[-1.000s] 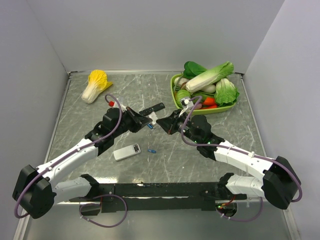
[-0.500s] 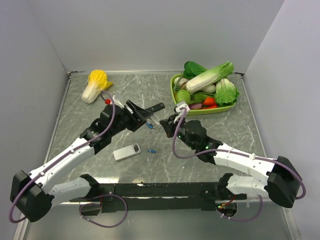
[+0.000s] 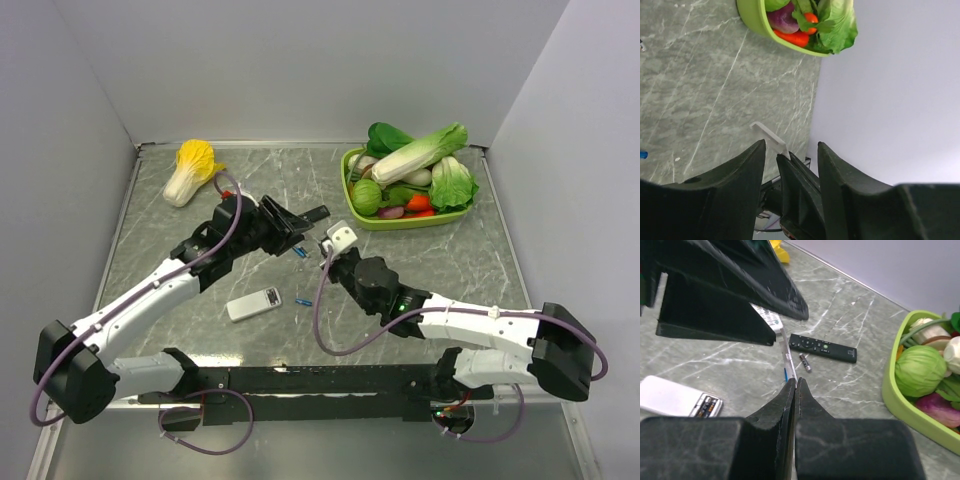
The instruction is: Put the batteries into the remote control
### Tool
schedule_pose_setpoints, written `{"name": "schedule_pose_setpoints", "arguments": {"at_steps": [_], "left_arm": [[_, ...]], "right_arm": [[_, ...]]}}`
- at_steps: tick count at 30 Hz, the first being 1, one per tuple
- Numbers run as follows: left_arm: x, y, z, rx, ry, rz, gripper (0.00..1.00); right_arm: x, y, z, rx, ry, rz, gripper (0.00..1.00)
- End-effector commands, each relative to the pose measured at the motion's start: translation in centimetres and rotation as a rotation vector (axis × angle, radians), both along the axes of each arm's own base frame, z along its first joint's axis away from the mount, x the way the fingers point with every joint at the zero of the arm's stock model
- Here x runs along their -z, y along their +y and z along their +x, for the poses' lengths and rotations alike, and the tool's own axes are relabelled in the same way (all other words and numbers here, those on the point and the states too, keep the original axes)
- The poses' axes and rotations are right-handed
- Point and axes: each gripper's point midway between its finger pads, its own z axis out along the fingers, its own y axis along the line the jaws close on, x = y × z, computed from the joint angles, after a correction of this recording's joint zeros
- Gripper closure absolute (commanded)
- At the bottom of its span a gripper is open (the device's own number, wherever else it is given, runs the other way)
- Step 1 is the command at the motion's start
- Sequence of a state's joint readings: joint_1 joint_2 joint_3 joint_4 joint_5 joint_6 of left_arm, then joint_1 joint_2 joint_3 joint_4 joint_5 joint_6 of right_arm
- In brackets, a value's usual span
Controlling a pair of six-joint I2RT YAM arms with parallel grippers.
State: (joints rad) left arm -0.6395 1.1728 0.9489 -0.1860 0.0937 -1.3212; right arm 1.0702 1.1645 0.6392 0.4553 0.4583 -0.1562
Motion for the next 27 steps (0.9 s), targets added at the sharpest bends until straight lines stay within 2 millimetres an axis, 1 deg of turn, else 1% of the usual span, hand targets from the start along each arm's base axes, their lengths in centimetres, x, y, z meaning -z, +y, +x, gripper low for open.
{"name": "schedule_pose_setpoints", "arguments": {"at_steps": [1, 3, 11, 13, 19, 20, 22, 23, 24, 25, 26, 27], "left_arm": [[-1.4, -1.0, -0.4, 0.038, 0.001, -0.043, 0.51], [-1.4, -1.1, -0.5, 0.044, 0.006, -0.034, 0.53], [0.5, -1.3, -0.5, 0.055, 0.041, 0.015, 0.55], [0.5, -1.3, -0.4, 0.054, 0.037, 0.015, 0.57], [0.1, -1.3, -0.3, 0.056, 0.022, 0.018, 0.71], [0.0, -1.3, -0.3, 0.057, 0.021, 0.019, 0.76], [0.0, -1.3, -0.4, 0.06, 0.019, 0.016, 0.82], [0.1, -1.3, -0.3, 0.058, 0.02, 0.017, 0.87], [0.1, -1.3, -0.4, 0.06, 0.021, 0.019, 0.89], [0.1, -1.3, -0.4, 0.063, 0.019, 0.021, 0.92], [0.2, -1.3, -0.5, 0.065, 0.015, 0.027, 0.97], [0.3, -1.1, -0.4, 0.065, 0.008, 0.035, 0.99]], "right_arm": [[-3.4, 0.3, 0.5, 0.047, -0.096, 0.019, 1.0], [-3.2, 0.3, 0.4, 0.054, -0.104, 0.001, 1.0], [-3.1, 1.1, 0.2, 0.061, -0.14, -0.055, 1.0], [-3.2, 1.3, 0.2, 0.067, -0.156, -0.075, 1.0], [-2.9, 1.7, 0.1, 0.079, -0.181, -0.119, 1.0], [-2.8, 1.8, 0.0, 0.078, -0.183, -0.125, 1.0], [-2.5, 1.8, 0.1, 0.082, -0.18, -0.135, 1.0], [-2.5, 1.9, 0.1, 0.083, -0.18, -0.139, 1.0], [-2.4, 1.9, 0.1, 0.084, -0.177, -0.141, 1.0], [-2.2, 1.9, 0.1, 0.082, -0.171, -0.146, 0.98], [-2.1, 2.1, 0.0, 0.071, -0.164, -0.143, 0.93], [-2.4, 2.1, -0.1, 0.065, -0.158, -0.134, 0.9]]}}
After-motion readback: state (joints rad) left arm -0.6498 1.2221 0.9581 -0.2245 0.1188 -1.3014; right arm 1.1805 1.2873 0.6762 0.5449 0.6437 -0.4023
